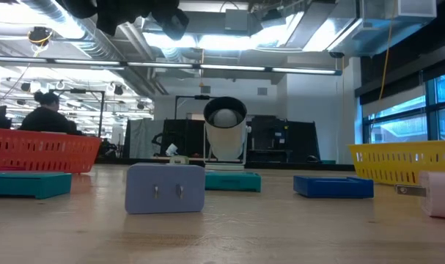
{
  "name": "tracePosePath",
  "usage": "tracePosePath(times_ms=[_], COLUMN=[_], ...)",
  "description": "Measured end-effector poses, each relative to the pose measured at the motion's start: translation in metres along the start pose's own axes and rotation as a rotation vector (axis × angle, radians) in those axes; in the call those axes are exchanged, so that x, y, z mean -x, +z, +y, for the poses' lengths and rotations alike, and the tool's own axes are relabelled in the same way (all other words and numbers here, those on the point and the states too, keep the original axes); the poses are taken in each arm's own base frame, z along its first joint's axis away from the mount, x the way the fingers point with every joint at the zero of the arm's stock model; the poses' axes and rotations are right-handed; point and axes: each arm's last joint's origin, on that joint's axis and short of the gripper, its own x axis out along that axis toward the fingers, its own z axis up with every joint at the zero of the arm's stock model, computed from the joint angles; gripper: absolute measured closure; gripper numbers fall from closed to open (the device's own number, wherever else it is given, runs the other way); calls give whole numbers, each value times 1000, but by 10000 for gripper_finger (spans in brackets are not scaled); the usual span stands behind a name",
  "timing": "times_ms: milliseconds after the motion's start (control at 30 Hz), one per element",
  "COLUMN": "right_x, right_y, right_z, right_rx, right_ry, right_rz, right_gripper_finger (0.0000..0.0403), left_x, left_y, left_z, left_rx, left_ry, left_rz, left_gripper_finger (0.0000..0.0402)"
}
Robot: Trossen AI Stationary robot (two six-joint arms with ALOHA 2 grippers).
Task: Pick & Place Office items
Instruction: Put the violet charger adapter into the yellow basket
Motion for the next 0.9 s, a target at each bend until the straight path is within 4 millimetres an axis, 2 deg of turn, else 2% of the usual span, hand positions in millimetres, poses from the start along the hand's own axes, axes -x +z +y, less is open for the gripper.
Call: tracePosePath(times_ms=[267,900], right_x=[2,2], right_y=[1,2], right_z=[2,4], right_rx=[55,82], right_ry=[-51,-48], right_rz=[42,43], right_gripper_finger=[202,210], left_x=[0,0], left_y=[1,1], left_z=[0,0], left_rx=[31,52], left_ry=[17,12], left_rz=[-11,-13], left_gripper_finger=[267,267])
